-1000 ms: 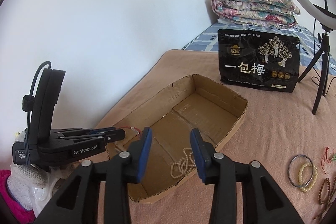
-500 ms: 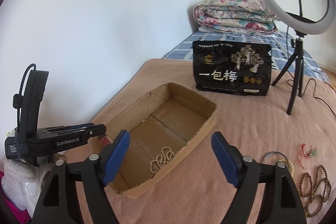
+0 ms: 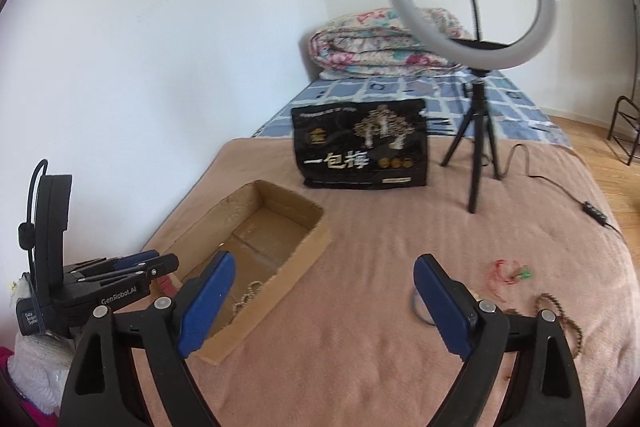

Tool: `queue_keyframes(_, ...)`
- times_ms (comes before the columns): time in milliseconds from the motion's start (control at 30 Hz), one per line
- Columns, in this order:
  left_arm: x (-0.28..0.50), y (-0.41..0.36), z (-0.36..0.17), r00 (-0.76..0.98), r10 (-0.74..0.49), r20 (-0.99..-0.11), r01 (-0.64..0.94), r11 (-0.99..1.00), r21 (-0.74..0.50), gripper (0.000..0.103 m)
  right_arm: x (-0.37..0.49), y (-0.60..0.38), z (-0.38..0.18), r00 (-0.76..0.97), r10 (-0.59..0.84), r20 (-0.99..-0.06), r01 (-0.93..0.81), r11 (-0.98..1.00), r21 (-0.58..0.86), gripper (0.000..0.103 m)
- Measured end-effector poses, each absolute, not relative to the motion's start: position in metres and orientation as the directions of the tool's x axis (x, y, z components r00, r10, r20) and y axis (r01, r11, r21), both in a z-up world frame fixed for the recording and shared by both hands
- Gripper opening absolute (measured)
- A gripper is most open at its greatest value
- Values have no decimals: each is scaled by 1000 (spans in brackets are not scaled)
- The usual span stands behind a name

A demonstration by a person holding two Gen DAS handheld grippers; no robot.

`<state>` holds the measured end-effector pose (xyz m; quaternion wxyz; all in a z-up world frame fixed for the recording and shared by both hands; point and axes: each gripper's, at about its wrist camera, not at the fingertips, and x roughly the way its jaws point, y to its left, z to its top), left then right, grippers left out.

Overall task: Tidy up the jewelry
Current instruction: 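Move the left gripper to the blue bangle while the right gripper approaches the wooden beads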

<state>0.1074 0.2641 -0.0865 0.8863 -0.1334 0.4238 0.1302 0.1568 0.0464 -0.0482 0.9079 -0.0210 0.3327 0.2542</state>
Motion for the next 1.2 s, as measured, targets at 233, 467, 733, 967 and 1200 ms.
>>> queue_keyframes(233,118,228,-83,620,58,-783,-269,953,-143,30,157,-8,-29,730,363,-578,-380,920,98,103)
queue_keyframes(467,134,190,-84,616,-6,-788,-207,964,-169,40,169,-67,-24,754,264,-602,-295,954,50,103)
queue_keyframes(733,158,148,-90,591,-101,-800,-136,966,-222,66,177,-130,-35,750,182,-636,-217,976,22,103)
queue_keyframes(967,185,117,-110,539,-168,-825,-109,958,-266,66,188,-173,-59,703,153,-695,-185,982,29,103)
queue_keyframes(1200,218,111,-138,475,-242,-846,-139,929,-343,66,200,-194,-90,645,126,-754,-170,985,20,103)
